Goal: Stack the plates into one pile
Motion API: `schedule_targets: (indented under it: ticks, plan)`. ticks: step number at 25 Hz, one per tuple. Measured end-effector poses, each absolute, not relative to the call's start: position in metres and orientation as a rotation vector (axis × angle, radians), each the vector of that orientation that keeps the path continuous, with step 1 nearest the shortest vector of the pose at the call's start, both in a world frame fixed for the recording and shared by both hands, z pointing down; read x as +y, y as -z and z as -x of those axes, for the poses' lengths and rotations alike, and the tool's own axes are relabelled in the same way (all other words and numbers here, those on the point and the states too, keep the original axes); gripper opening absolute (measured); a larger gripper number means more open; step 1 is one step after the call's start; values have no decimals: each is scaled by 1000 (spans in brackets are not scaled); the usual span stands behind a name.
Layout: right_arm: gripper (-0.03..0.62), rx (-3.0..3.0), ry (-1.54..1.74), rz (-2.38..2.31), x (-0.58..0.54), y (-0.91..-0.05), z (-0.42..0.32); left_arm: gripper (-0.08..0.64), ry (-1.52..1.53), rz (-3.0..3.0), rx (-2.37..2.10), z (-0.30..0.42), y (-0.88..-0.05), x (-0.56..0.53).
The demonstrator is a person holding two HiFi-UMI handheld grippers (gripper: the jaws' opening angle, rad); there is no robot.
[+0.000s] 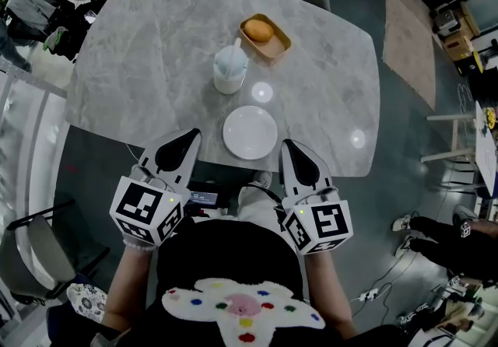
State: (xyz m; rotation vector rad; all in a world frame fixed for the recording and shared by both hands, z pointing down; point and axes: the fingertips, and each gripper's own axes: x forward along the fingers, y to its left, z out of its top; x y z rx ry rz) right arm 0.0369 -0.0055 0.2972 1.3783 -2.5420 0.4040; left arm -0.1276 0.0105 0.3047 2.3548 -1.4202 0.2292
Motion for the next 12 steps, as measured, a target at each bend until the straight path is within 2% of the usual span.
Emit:
schedule_targets:
  ticks: [12]
  plan:
    - [2,-2522,-413,-1376,-6,-302,-37,11,-232,-2355,-1409,125,-306,10]
